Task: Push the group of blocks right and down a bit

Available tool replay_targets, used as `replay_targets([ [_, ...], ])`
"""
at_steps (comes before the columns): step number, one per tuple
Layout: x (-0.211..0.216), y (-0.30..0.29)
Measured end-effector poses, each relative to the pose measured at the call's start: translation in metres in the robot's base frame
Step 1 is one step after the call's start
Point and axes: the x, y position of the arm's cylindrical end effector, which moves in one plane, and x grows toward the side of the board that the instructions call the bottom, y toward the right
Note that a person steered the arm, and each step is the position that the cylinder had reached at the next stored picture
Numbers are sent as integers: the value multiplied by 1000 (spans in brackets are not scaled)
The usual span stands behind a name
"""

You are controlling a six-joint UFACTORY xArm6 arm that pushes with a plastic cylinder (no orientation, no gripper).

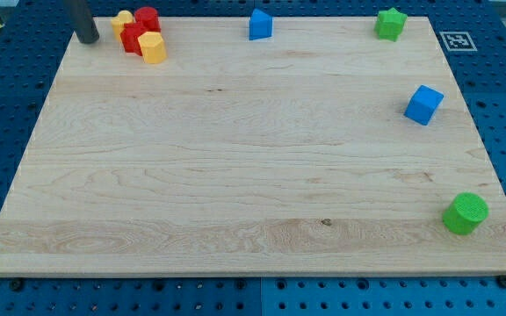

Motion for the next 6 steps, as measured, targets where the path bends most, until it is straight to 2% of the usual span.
replay_targets([
  [1,-32,2],
  [3,-33,8],
  [5,-32,67],
  [6,-32,67],
])
